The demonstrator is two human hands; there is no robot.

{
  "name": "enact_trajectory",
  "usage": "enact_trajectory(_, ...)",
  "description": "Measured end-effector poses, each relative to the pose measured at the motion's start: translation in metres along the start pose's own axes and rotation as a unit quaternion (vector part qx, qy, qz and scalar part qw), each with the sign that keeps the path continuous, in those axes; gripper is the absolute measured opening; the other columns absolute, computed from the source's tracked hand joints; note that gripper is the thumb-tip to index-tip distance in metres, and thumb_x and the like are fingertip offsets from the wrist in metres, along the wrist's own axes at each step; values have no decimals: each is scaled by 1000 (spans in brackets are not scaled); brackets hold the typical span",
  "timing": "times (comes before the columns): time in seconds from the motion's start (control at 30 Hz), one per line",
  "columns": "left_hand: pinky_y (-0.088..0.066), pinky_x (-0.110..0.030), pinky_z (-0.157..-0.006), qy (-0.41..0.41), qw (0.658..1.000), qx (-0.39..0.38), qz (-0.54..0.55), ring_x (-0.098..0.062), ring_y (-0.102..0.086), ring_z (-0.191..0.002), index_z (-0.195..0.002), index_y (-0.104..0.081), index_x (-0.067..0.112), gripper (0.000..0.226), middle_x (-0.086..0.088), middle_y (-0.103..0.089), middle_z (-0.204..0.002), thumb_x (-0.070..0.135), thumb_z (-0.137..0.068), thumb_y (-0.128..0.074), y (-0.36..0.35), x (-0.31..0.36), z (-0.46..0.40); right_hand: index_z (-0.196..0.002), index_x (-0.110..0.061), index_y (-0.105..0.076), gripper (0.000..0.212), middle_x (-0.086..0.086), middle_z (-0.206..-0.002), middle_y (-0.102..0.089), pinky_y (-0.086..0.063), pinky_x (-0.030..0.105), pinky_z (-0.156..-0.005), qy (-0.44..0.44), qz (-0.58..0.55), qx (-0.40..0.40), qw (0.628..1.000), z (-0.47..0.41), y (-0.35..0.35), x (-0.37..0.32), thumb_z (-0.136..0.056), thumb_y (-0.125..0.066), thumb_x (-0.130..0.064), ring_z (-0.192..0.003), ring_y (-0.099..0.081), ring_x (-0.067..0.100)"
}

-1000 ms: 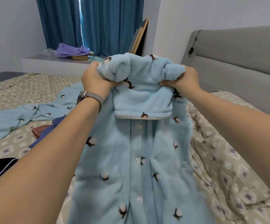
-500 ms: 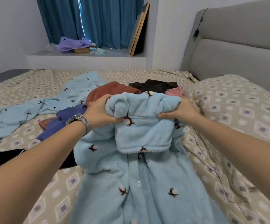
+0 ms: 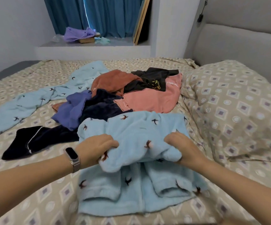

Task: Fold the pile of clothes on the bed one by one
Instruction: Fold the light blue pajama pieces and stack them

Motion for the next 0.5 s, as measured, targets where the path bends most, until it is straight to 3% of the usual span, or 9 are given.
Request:
enact_trajectory(0.13,-46,-28,-53,-66,988,-137,7,-15,-45,-74,-107,-46,24,41,6,-45,-93,9,-72,-61,-15,37,28,-103,-25,-51,39,-5,-103,-53,-38,28,-76,83,53,-66,993,35,-14,-19,-71,-71,-16,-87,-49,15)
enact_trajectory(0.2,-44,-27,-56,-37,974,-222,33,-14,-42,-76,-104,-44,26,51,8,-43,-93,4,-65,-69,-21,47,39,-102,-26,-52,44,-6,-103,-53,-36,28,-77,94,61,-91,990,50,-19,-27,-66,-75,-14,-88,-47,14)
enact_trajectory(0.33,-42,-33,-70,37,948,-307,80,-20,-46,-83,-102,-35,29,43,0,-51,-98,6,-77,-60,-21,50,49,-99,-28,-52,48,-8,-103,-51,-33,23,-78,74,61,-98,991,69,-14,-33,-61,-73,-7,-89,-45,12)
enact_trajectory(0.43,-39,-32,-86,56,916,-392,65,-19,-48,-102,-117,-39,33,40,4,-49,-116,23,-87,-62,-22,51,59,-103,-34,-52,37,-10,-103,-53,-38,23,-77,56,55,-149,986,82,-11,-34,-73,-73,-34,-91,-45,8)
enact_trajectory(0.5,-35,-28,-93,82,889,-445,77,-14,-44,-108,-125,-44,31,47,8,-46,-124,45,-85,-65,-19,51,66,-107,-35,-55,55,-15,-109,-50,-37,20,-85,16,31,-224,974,87,-12,-32,-67,-72,-69,-99,-44,2)
Point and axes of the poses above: each hand's wrist, its own z-axis away from the middle knuckle, its own y-axis out of the back of the hand, x = y × z, the point moved 5 cm from there along -z, towards the middle knuckle
